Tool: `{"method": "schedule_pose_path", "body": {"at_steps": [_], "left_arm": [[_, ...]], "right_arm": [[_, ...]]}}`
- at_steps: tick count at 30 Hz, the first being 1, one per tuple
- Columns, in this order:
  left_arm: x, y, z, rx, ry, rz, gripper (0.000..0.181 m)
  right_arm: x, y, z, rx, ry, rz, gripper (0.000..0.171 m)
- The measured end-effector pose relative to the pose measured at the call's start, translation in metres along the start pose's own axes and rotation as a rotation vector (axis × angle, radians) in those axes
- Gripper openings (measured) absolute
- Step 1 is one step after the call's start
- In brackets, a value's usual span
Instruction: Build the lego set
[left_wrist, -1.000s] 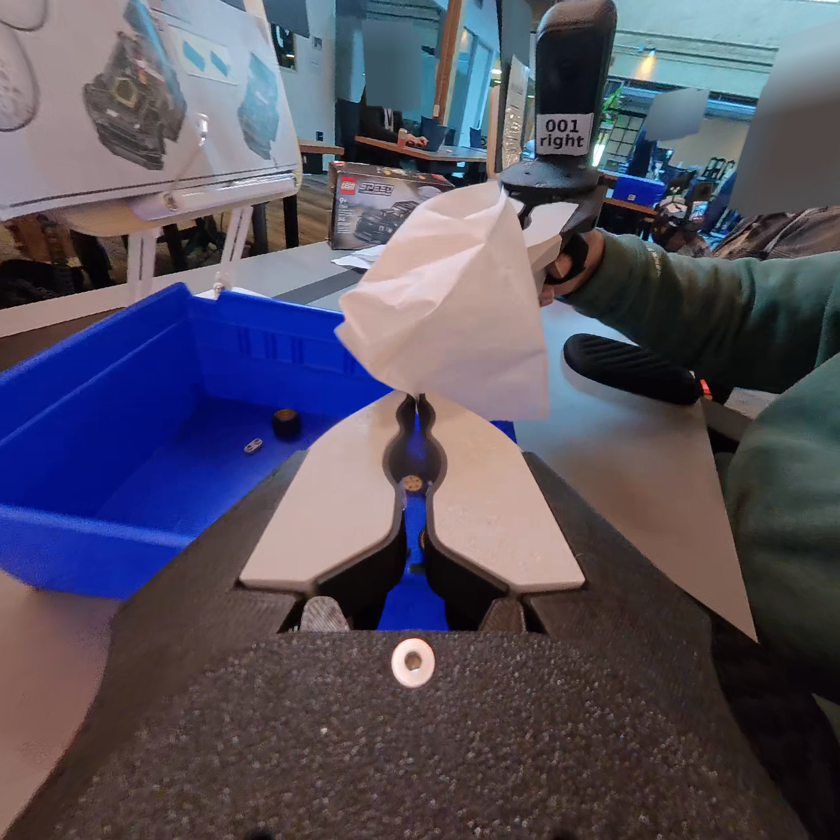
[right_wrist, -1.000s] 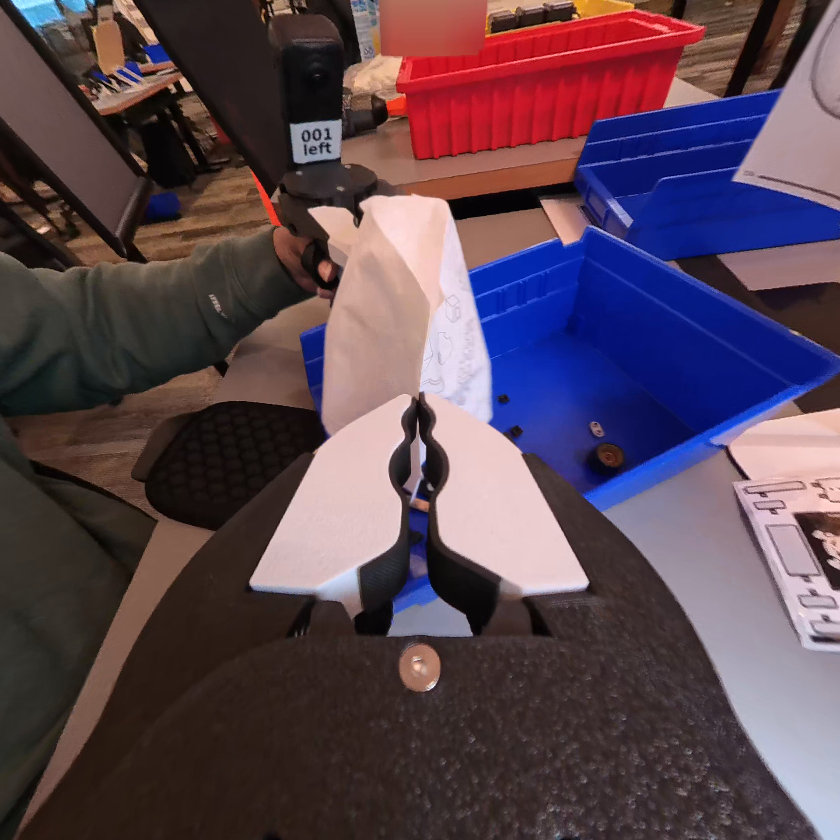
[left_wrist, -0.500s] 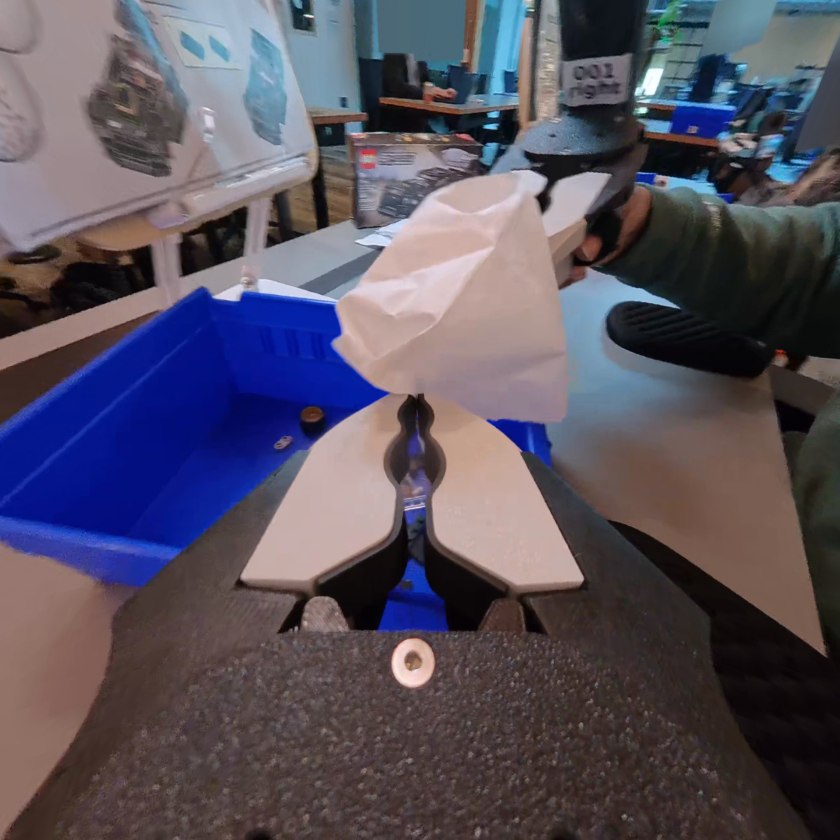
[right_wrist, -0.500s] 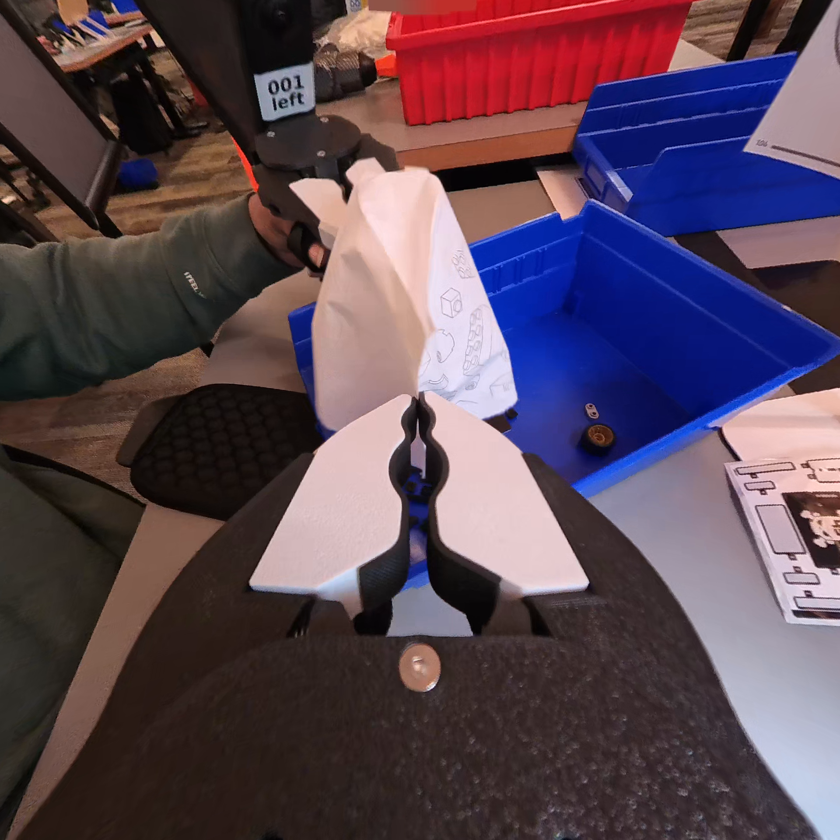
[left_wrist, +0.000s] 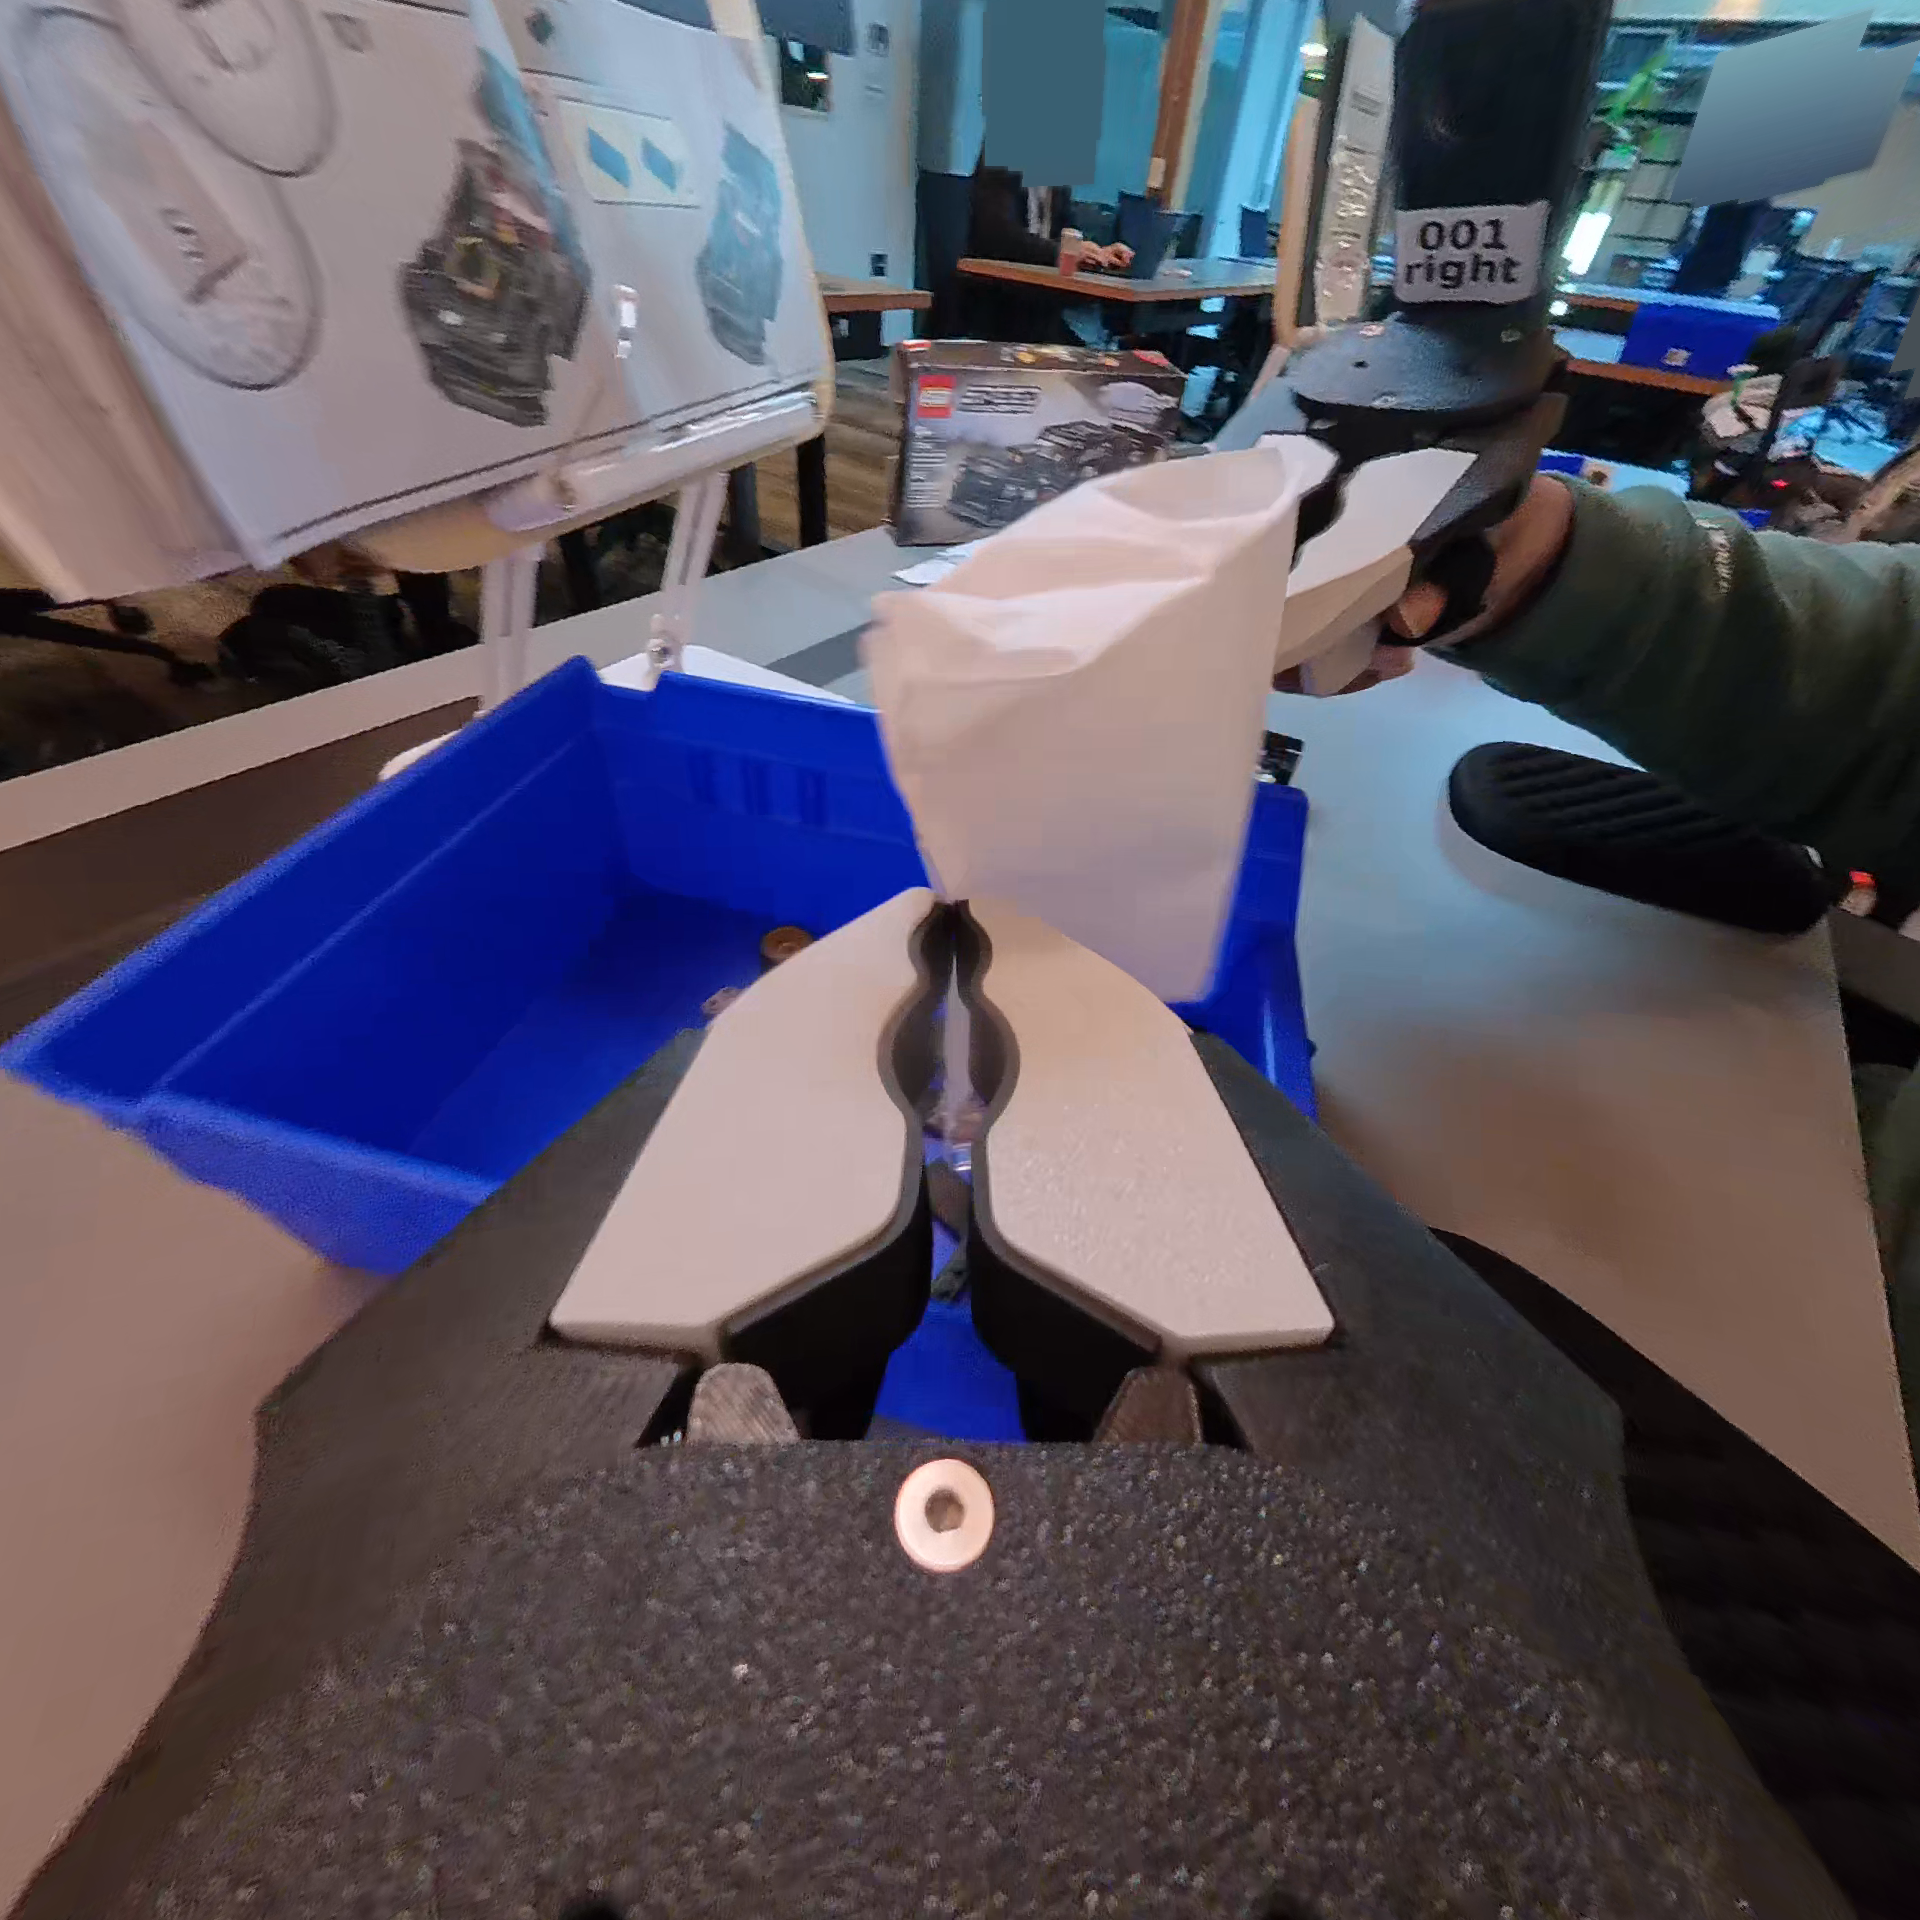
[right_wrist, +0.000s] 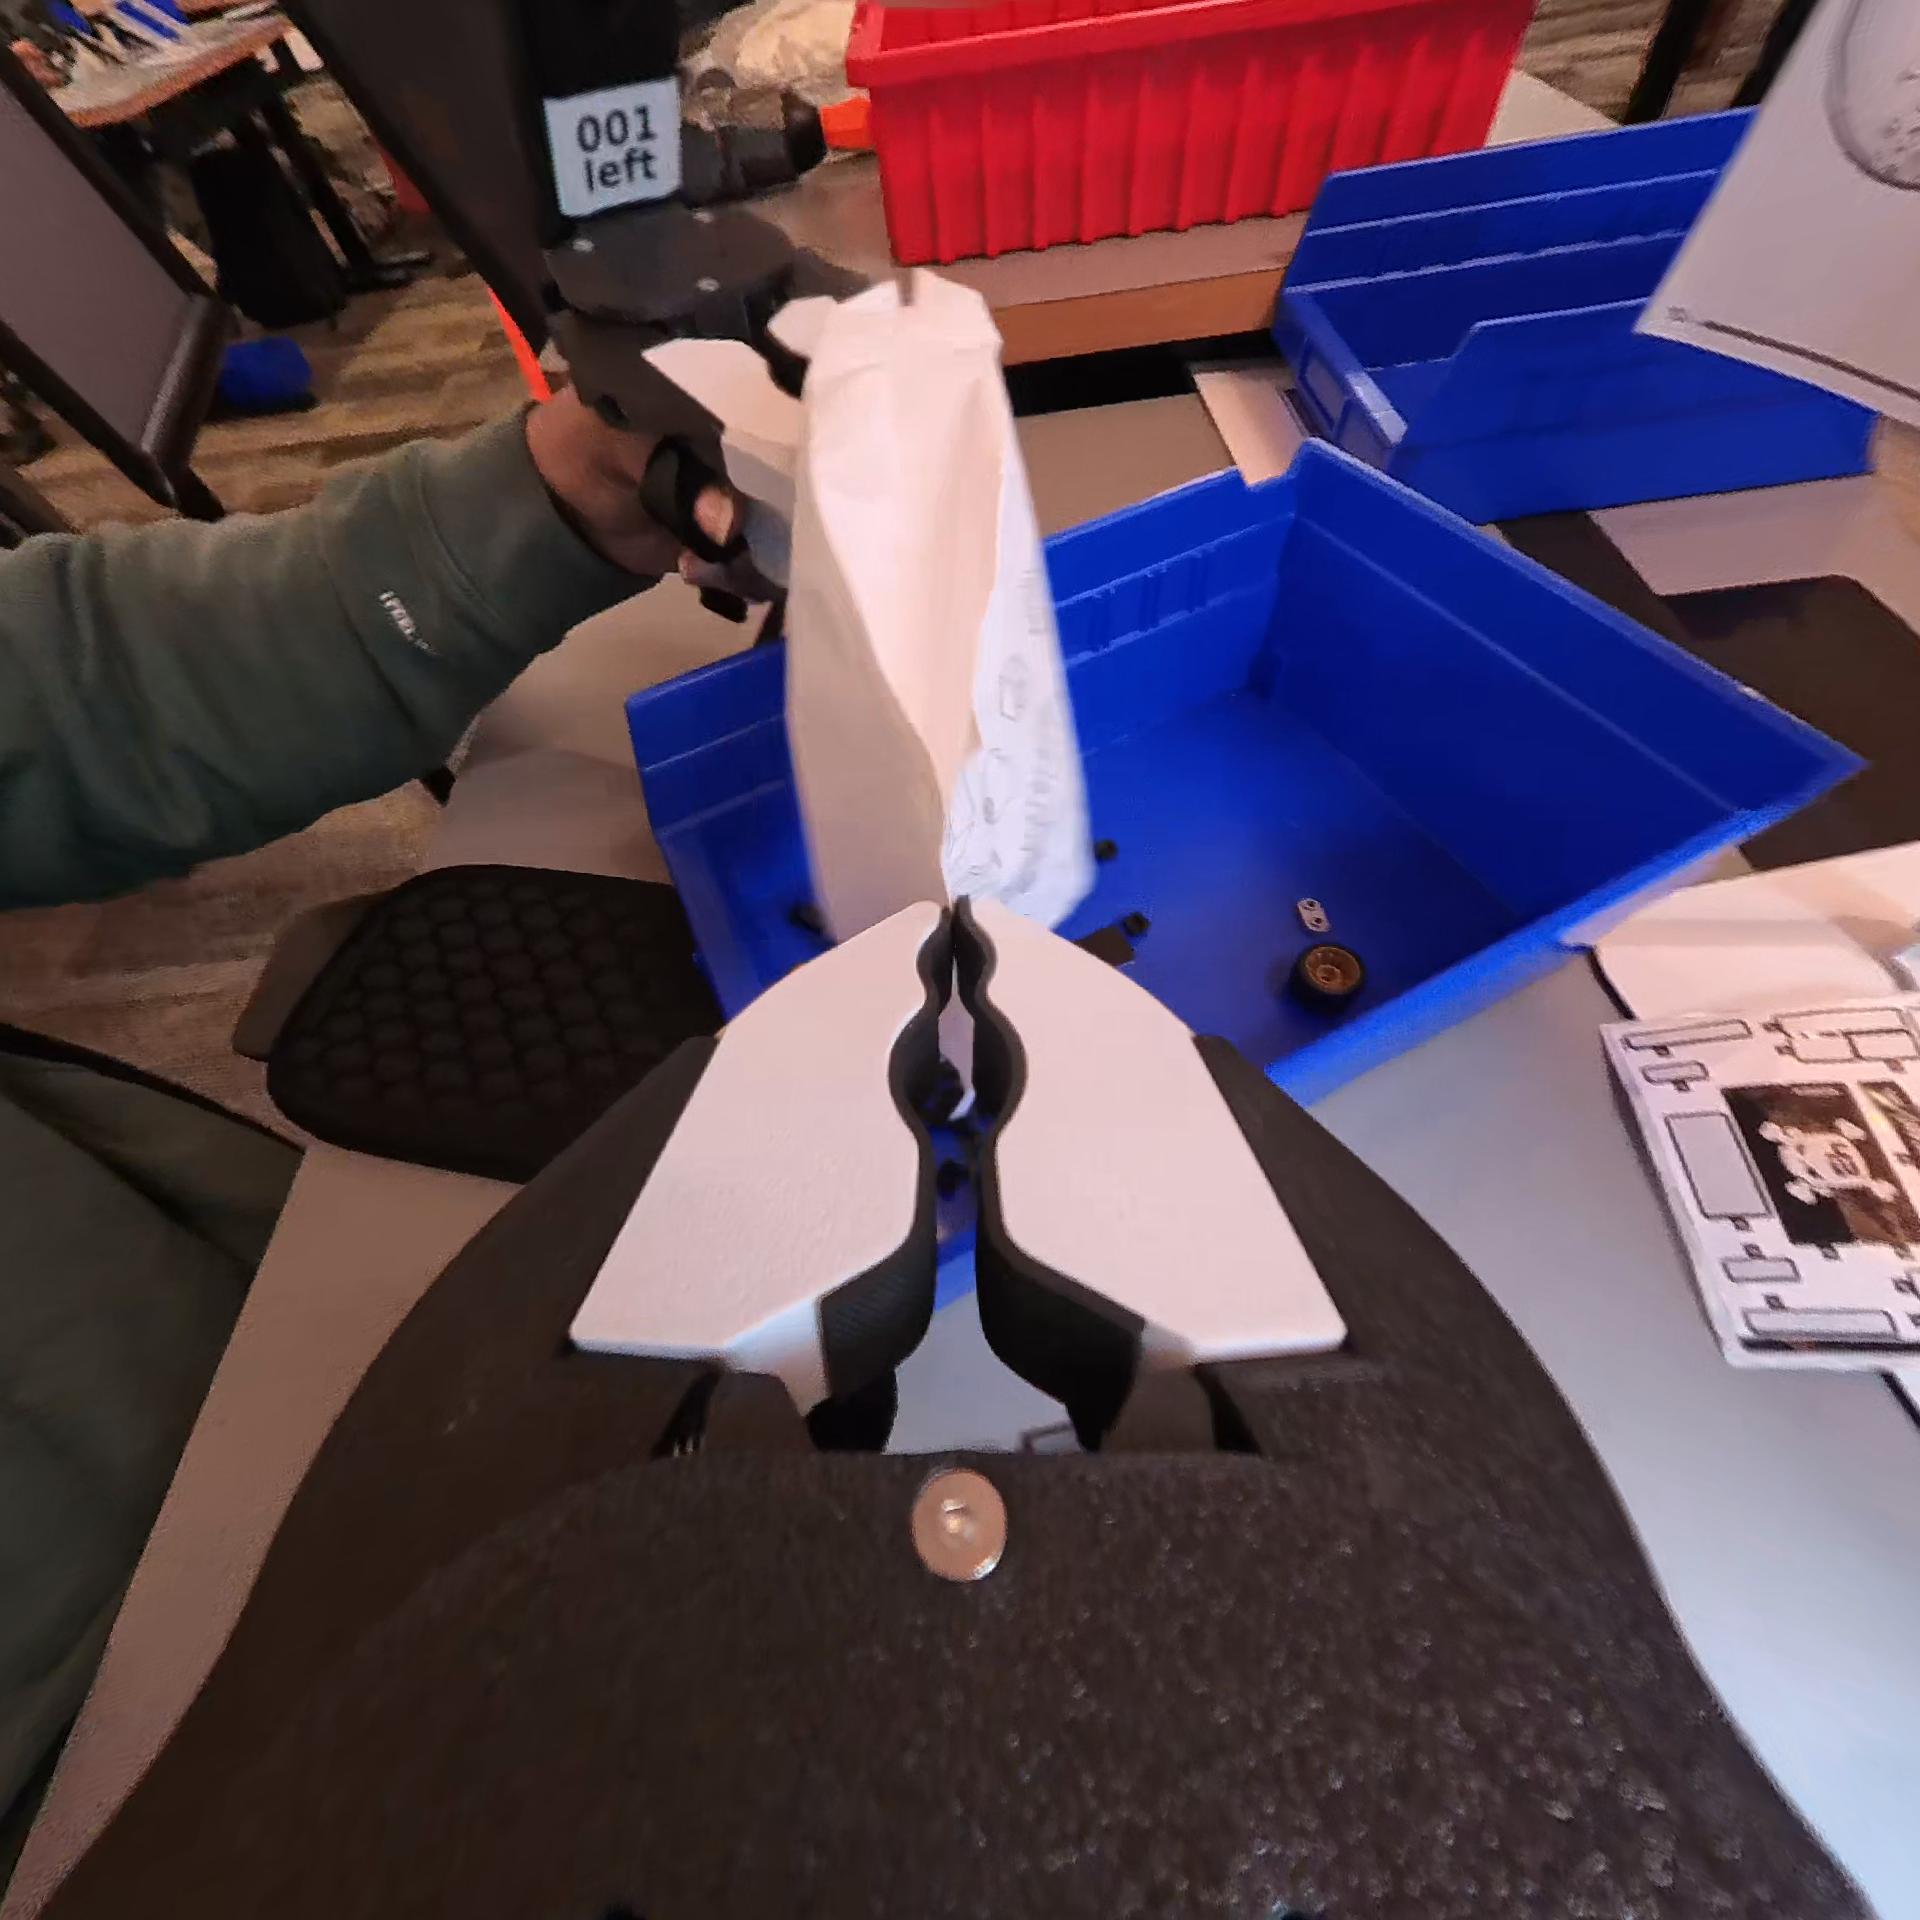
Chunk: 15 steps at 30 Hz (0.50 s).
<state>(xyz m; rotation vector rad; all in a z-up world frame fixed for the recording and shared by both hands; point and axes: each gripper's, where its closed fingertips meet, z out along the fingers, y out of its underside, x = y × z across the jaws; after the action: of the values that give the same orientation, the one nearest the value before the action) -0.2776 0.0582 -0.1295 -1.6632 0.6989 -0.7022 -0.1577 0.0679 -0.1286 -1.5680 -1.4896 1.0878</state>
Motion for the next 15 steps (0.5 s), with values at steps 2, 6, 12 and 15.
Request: {"method": "schedule_pose_path", "body": {"at_steps": [2, 6, 12, 15], "left_arm": [[0.001, 0.001, -0.006, 0.004, 0.032, -0.014, 0.000], [0.010, 0.007, 0.002, -0.032, 0.016, 0.055, 0.000], [0.012, -0.001, -0.005, -0.013, 0.007, 0.104, 0.000], [0.014, 0.000, -0.011, -0.033, 0.055, 0.065, 0.001]], "right_arm": [[0.006, -0.001, -0.007, 0.019, 0.008, 0.019, 0.000], [0.004, 0.000, -0.001, 0.019, 0.022, 0.003, 0.000], [0.010, -0.001, -0.005, 0.013, 0.067, -0.036, 0.000], [0.010, 0.000, -0.012, 0.021, 0.012, 0.031, 0.000]]}}
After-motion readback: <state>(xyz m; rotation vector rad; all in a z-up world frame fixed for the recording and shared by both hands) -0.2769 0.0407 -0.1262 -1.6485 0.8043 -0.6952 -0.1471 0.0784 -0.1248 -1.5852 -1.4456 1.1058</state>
